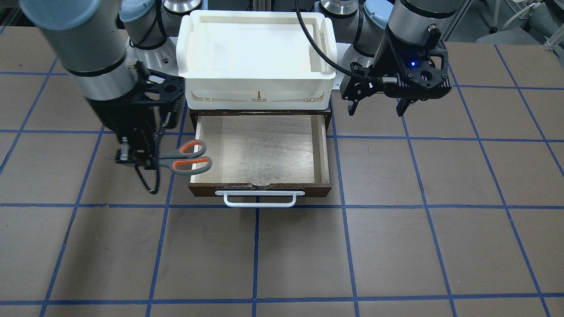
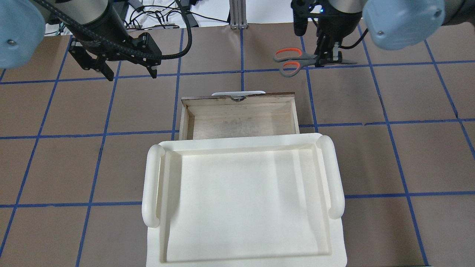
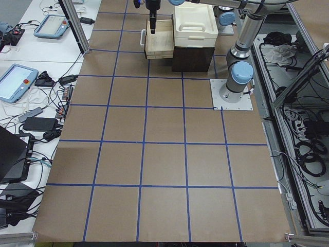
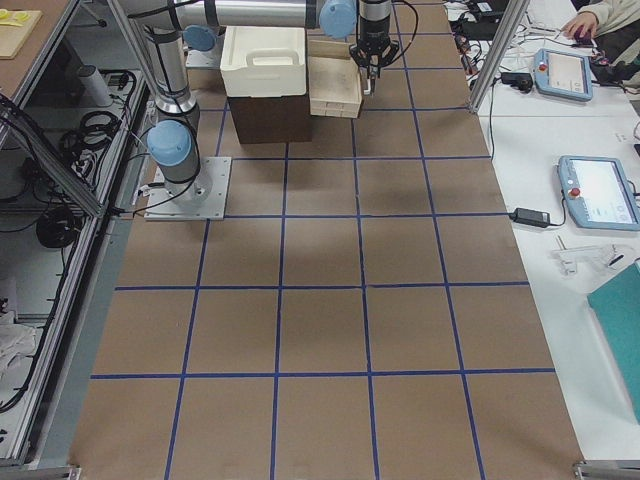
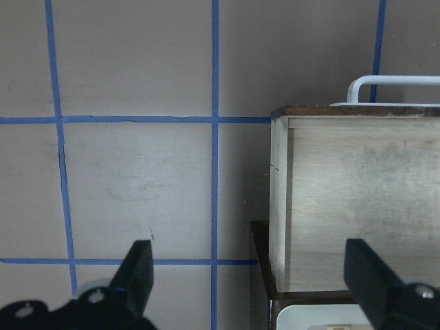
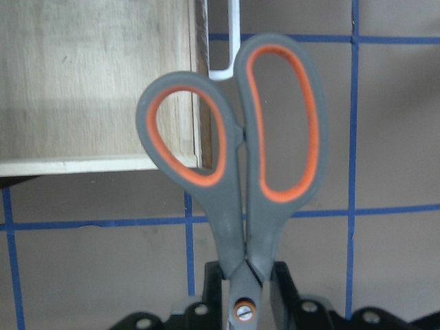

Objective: Put scissors in drawer and close it
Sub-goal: 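Lift the scissors and carry them with the right gripper over the drawer, then lower the scissors into the open drawer with the right gripper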

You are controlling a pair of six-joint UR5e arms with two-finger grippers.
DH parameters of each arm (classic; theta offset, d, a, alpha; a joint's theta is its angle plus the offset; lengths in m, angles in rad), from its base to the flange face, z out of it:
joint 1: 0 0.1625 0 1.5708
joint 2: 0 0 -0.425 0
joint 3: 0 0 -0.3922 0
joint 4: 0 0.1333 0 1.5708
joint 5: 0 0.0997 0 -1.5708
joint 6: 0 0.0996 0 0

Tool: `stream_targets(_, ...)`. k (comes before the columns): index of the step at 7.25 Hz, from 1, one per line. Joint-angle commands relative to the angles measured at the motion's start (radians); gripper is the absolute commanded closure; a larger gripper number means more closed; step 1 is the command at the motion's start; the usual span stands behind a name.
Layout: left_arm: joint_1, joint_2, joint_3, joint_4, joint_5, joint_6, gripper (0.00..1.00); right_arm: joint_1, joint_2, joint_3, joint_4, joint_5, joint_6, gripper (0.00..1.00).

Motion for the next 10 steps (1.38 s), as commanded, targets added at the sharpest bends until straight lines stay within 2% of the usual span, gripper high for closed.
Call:
stream_targets(1, 0.000, 0.000, 0.000, 0.000, 0.000, 0.000, 0.00, 0.144, 0.015, 0.010, -0.001, 0.000, 0.095, 1.00)
stream_targets(4, 0.000, 0.000, 0.000, 0.000, 0.005, 0.000, 0.00, 0.244, 0.024, 0.082, -0.003, -0.003, 0.091, 1.00)
stream_targets(8, 0.000, 0.000, -0.002, 0.000, 0.006, 0.000, 0.00, 0.281, 0.102, 0.110, -0.090, -0.002, 0.097, 1.00)
stream_targets(10, 0.000, 0.000, 0.000, 0.000, 0.006, 0.000, 0.00, 0.284, 0.117, 0.113, -0.090, 0.001, 0.097, 1.00)
